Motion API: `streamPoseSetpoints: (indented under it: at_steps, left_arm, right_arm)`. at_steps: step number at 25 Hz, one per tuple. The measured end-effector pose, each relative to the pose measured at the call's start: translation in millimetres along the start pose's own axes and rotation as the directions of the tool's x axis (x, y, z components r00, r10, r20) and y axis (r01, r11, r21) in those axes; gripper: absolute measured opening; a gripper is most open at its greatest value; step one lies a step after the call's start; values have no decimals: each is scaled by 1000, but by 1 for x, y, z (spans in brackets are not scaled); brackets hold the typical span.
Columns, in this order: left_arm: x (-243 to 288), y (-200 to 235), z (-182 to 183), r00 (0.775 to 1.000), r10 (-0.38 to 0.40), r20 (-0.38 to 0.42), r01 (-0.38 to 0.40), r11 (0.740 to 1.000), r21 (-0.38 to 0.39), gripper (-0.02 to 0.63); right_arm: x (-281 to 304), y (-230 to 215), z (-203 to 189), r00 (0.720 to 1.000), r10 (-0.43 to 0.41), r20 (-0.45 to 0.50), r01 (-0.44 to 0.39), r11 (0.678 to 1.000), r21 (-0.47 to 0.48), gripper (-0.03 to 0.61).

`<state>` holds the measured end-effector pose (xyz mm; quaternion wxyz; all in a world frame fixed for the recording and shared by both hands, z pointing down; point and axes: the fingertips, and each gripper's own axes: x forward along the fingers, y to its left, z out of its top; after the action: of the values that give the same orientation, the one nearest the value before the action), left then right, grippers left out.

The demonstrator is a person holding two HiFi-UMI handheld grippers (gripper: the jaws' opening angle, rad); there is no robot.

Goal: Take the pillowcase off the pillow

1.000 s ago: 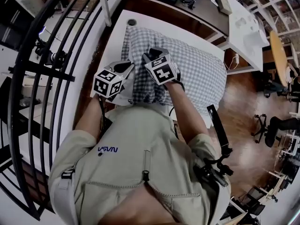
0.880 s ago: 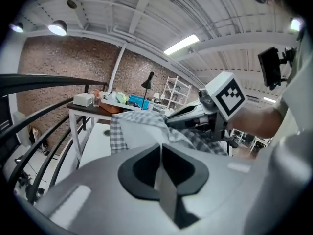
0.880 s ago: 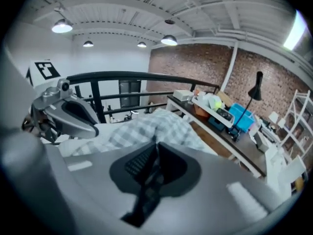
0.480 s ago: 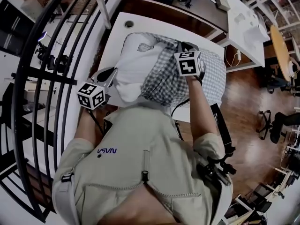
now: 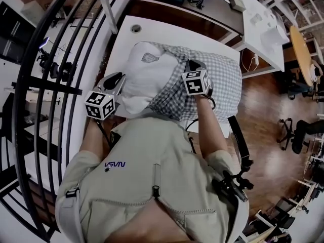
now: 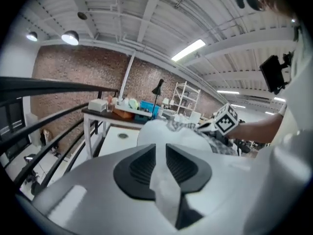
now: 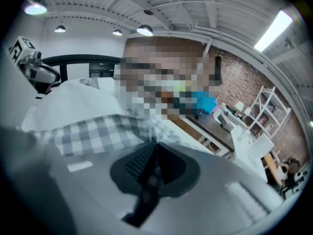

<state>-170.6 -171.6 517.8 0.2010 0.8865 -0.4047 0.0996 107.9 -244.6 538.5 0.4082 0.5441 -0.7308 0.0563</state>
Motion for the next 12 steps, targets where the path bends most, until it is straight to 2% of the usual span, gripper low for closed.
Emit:
streamPoseSetpoints:
  at_steps: [2, 4, 6, 9, 11, 12]
  left_arm:
    - [4, -4, 36, 997, 3, 76, -6, 999, 42, 92]
    - [24, 2, 56, 996, 29, 80, -34, 997, 68, 136]
    - [57, 15, 60, 998, 56, 23, -57, 997, 50, 199]
    - [105, 19, 54, 996, 14, -87, -20, 997, -68, 315]
    - [127, 10, 35, 980, -26, -198, 13, 998, -69, 322]
    - [132, 5, 25, 968, -32, -250, 24, 999, -36, 289]
  right_arm:
    - [-6, 0, 5, 999, 0, 44, 0, 1000, 2, 6]
    - [-11, 3, 8, 997, 2, 76, -2, 1000, 2, 8]
    - [-14, 6, 10, 996, 5, 91, -5, 1000, 0, 8]
    - [-17, 7, 13, 995, 10, 102, -8, 1000, -17, 8]
    - [-20, 9, 12, 994, 24, 105, -23, 1000, -13, 8]
    - [-22, 11, 12, 994, 34, 107, -34, 999, -7, 9]
